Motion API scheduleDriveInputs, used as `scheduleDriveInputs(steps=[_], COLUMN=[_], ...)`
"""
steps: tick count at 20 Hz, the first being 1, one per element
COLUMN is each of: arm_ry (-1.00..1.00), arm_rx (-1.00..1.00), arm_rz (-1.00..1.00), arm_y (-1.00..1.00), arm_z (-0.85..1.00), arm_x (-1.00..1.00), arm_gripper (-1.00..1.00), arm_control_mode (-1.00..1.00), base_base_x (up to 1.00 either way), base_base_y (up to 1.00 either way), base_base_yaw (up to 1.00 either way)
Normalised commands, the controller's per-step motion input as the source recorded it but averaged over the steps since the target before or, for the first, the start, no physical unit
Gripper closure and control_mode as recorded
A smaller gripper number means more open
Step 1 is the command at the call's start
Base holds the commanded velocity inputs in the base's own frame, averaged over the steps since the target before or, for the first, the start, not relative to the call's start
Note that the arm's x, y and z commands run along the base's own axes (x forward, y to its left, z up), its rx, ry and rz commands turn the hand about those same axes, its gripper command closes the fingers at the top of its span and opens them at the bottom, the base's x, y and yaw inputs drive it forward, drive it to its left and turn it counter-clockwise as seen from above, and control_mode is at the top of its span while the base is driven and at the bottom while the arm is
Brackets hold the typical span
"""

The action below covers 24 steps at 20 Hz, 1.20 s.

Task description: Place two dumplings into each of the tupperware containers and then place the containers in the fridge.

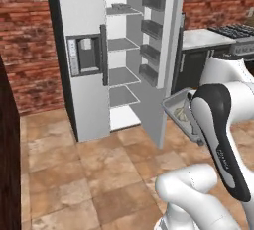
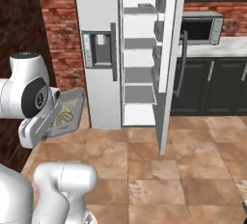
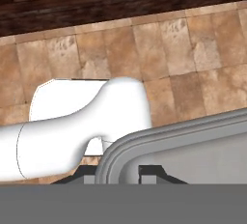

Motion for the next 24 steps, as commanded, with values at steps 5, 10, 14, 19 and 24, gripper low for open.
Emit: scheduleDriveInputs(steps=[5, 10, 14, 19, 24], arm_ry=[0.0, 0.0, 0.0, 0.0, 0.0], arm_rx=[0.0, 0.0, 0.0, 0.0, 0.0], arm_rz=[0.0, 0.0, 0.0, 0.0, 0.0], arm_y=[0.0, 0.0, 0.0, 0.0, 0.0], arm_z=[0.0, 0.0, 0.0, 0.0, 0.0], arm_x=[0.0, 0.0, 0.0, 0.0, 0.0], arm_gripper=[1.0, 1.0, 1.0, 1.0, 1.0], arm_control_mode=[1.0, 1.0, 1.0, 1.0, 1.0], base_base_x=[1.0, 1.0, 1.0, 1.0, 1.0], base_base_y=[-0.52, -0.18, 0.0, -0.13, -0.46], base_base_yaw=[0.07, 0.06, 0.18, 0.13, 0.0])
